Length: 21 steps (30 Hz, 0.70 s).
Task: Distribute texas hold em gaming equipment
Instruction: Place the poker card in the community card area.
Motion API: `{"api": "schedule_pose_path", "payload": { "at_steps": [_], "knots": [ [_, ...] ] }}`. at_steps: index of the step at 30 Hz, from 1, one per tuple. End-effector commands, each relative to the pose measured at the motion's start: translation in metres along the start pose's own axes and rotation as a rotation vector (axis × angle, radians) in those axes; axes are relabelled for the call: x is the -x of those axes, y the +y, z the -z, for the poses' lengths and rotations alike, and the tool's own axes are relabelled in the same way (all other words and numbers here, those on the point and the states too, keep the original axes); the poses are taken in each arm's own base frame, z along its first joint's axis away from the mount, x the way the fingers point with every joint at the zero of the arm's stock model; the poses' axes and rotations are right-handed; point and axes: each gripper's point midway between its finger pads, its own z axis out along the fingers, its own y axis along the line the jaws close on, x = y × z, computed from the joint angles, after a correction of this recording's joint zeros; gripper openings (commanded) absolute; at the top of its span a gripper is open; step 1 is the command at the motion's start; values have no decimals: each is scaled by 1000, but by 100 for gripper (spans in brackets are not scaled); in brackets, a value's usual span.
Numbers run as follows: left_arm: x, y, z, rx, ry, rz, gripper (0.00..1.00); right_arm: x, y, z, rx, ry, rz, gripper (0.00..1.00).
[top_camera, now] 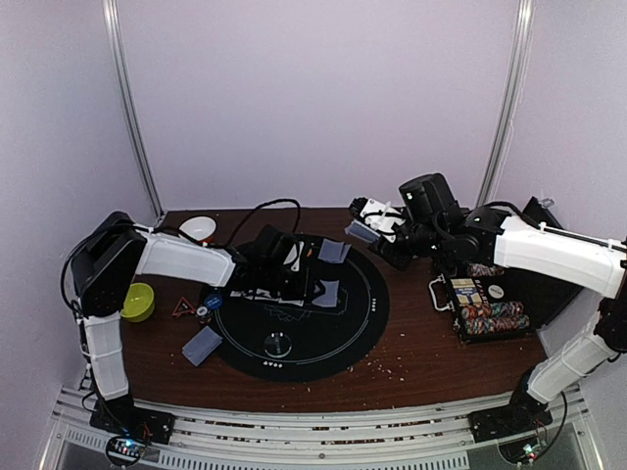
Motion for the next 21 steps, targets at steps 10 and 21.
{"api": "schedule_pose_path", "payload": {
  "at_steps": [10, 21],
  "knots": [
    [14, 31, -44, 54, 64, -46, 35, 4, -9, 14, -26, -30, -7, 48],
    [10, 37, -43, 61, 67, -45, 29, 3, -6, 17, -15, -45, -3, 48]
  ]
}}
